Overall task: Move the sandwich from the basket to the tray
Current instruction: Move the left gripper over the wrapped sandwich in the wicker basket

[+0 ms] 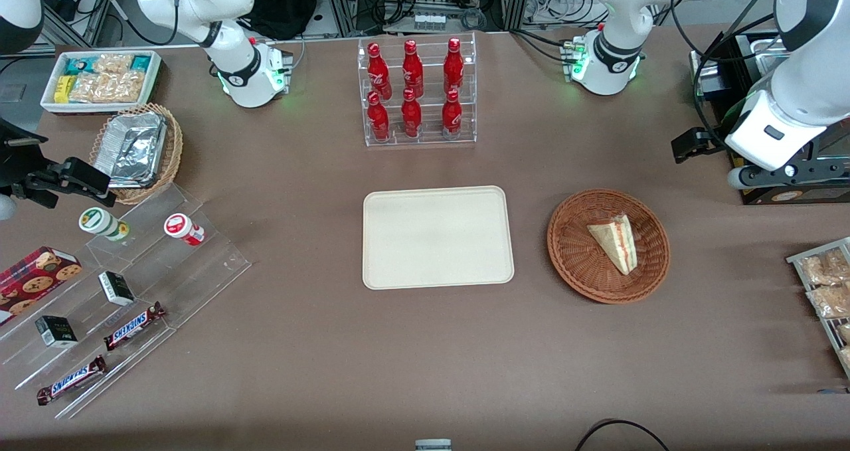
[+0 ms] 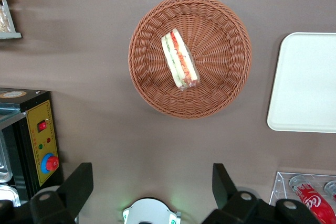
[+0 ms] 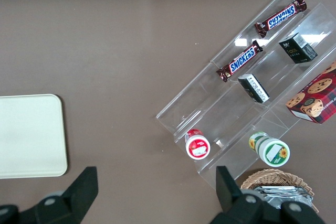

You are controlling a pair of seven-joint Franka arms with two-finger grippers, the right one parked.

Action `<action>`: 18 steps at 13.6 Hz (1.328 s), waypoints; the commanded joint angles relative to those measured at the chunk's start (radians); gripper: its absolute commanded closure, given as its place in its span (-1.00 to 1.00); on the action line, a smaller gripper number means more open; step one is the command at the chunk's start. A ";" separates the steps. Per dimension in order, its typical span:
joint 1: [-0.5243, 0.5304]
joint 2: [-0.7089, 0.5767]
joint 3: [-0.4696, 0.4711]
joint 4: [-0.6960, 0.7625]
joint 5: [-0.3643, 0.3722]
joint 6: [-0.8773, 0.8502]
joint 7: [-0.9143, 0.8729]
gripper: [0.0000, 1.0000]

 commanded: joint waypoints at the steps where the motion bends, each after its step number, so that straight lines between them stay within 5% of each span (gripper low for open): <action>1: 0.011 -0.001 -0.009 -0.003 -0.001 0.013 0.015 -1.00; 11: 0.007 0.015 -0.010 -0.141 -0.001 0.117 0.015 -1.00; 18: 0.001 0.011 -0.015 -0.414 0.002 0.462 0.003 -1.00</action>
